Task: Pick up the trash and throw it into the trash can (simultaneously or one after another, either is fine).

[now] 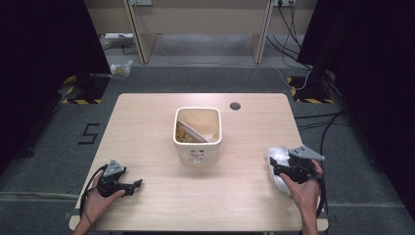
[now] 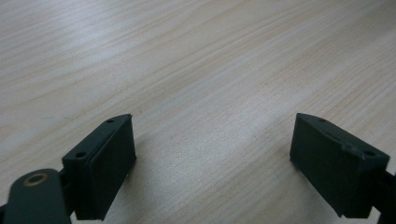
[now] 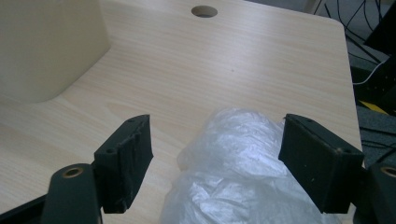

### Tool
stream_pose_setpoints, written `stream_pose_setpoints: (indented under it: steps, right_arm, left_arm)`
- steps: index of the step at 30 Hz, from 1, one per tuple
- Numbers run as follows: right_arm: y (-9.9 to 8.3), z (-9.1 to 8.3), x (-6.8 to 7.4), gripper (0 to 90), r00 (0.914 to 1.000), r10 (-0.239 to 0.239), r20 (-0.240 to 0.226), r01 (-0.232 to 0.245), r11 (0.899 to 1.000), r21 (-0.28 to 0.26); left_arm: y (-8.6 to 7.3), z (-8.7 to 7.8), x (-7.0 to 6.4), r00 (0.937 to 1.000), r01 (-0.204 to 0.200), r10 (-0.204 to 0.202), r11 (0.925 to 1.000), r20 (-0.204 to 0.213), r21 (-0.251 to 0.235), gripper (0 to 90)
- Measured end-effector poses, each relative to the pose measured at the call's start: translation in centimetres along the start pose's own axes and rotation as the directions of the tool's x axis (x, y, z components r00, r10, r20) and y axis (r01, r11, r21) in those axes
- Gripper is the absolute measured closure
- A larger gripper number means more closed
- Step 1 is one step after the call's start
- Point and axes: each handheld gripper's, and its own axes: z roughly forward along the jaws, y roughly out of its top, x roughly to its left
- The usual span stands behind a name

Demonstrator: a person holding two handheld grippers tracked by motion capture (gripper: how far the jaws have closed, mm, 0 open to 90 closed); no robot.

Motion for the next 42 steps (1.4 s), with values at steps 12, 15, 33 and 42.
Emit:
stream_pose_setpoints:
  steps: [12, 15, 33, 42]
  right_arm:
    - [-1.3, -0.4, -0.4, 23.5, 0.9996, 0.019, 0.021, -0.019, 1.000, 0.022]
    - [-1.6, -0.5, -0.6, 23.0, 0.9991, 0.028, 0.031, -0.029, 0.999, 0.025]
    - [-2.6, 0.3, -1.2, 18.6, 0.9976, 0.031, 0.061, -0.036, 0.996, 0.082]
    - [-3.5, 2.0, -1.0, 11.5, 0.9973, 0.014, 0.071, -0.025, 0.989, 0.149]
  left_arm:
    - [0.0, 0.0, 0.0, 1.0000, 0.000, 0.000, 1.0000, 0.000, 0.000, 13.2]
    - [0.0, 0.0, 0.0, 1.0000, 0.001, -0.001, 1.0000, 0.000, -0.002, 13.2]
    - [0.0, 0.0, 0.0, 1.0000, 0.001, -0.001, 1.0000, 0.000, -0.001, 13.2]
    - [0.0, 0.0, 0.0, 1.0000, 0.001, -0.001, 1.0000, 0.000, -0.002, 13.2]
